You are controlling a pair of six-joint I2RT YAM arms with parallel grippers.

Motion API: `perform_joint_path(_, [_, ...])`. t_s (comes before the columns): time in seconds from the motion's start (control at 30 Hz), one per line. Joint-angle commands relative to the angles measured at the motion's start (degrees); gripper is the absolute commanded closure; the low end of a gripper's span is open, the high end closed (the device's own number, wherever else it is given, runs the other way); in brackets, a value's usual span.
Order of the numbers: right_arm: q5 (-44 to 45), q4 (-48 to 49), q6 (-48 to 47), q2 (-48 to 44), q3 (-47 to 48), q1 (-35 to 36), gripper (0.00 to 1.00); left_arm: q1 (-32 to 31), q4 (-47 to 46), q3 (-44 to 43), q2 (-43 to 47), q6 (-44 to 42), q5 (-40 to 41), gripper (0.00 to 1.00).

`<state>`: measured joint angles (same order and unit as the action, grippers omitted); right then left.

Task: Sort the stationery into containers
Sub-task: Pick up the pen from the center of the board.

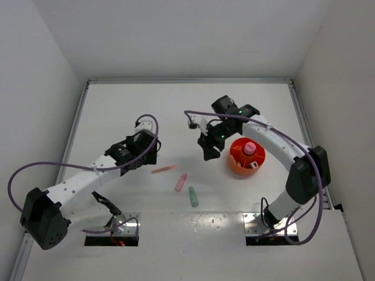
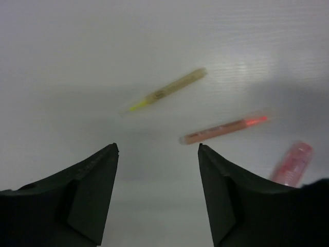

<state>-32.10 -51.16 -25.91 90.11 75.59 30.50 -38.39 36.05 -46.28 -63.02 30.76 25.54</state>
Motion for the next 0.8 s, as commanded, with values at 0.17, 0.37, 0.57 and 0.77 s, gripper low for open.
perform_joint_path(0.17, [5.6,9.0,-9.7,16.3,8.6,15.1,0.41,11.8,3.2,-2.9,10.5,6.4,12.6,0.07])
perform_joint_path(0.37, [11.4,16.9,-2.2,26.6,15.2,21.3,0.39,16.1,7.4,-2.9,24.7,14.4,24.8,0.06])
perform_joint_path(0.57, [12.9,16.3,-1.7,34.6,23.7,24.1,0.41,16.2,8.9,-2.4,41.0,17.8,31.1,0.7])
perform_joint_path(0.77, [15.4,16.0,-1.7,38.8,27.5,25.4,0.42,16.2,10.7,-2.9,40.7,19.2,31.7,0.63])
